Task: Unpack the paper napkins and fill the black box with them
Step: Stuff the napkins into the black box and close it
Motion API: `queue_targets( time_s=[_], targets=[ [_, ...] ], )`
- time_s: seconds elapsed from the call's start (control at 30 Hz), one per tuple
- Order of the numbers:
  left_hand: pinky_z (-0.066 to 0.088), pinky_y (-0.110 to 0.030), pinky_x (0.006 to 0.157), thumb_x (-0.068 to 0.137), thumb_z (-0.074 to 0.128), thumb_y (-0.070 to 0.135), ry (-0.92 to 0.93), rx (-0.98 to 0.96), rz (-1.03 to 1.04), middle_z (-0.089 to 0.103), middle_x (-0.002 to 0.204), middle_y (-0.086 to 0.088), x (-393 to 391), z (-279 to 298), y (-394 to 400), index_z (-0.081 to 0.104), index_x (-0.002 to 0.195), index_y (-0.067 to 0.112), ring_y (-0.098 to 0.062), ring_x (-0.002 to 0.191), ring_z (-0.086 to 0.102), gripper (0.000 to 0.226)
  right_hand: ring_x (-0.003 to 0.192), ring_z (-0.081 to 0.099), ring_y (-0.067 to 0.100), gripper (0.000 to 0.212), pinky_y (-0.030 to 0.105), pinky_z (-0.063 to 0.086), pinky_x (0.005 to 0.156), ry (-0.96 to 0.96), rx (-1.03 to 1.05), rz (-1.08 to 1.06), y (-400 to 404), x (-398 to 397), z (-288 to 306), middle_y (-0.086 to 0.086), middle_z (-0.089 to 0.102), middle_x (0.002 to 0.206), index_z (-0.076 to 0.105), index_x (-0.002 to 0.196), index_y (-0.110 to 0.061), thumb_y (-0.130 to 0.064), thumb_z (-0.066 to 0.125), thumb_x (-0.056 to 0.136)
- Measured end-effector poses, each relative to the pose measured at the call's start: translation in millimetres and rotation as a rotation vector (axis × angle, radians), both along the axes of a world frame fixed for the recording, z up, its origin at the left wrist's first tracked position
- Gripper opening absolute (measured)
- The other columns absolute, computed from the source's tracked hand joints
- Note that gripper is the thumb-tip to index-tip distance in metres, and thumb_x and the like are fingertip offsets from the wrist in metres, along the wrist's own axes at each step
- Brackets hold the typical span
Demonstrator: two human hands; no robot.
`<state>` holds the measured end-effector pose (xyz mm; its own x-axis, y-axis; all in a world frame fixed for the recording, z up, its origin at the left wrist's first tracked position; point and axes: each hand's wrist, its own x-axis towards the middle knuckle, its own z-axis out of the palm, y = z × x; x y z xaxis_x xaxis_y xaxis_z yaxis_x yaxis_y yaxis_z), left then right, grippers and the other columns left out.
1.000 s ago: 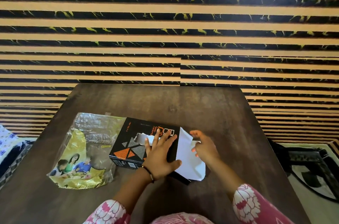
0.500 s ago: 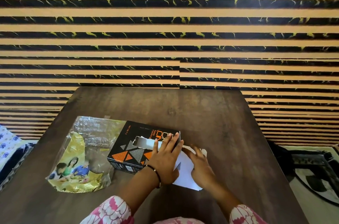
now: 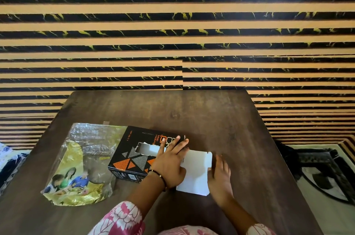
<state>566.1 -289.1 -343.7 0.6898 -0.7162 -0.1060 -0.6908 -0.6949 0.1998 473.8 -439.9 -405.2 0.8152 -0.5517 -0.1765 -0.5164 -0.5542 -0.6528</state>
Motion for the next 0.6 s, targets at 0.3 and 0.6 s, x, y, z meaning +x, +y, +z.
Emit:
queue_targets(
  time_s=[0.3,0.6],
  targets=[
    [-0.016,-0.044,0.112,0.081,0.03,0.048,-0.015,-0.069,-0.005,0.009,0.157,0.013,0,-3,3,0.03,0.14,0.027,-0.012,0.145,-0.006,0.062,0.139,0.026,0.022,0.048,0.034,0.022,0.114,-0.06,0.137,0.072,18,5,18,0.005,0.035,0.149,0.029,0.143,-0.012,-0.021,0.037,0.097],
    [-0.008,-0.033,0.118,0.081,0.002,0.058,0.046,-0.269,0.114,0.013,0.157,0.008,-3,-3,6,0.021,0.144,0.027,-0.003,0.143,0.001,0.073,0.13,0.042,0.013,0.063,0.024,0.036,0.103,-0.169,0.155,0.241,39,7,32,-0.002,0.039,0.146,0.021,0.145,-0.026,-0.025,0.051,0.09]
  ],
)
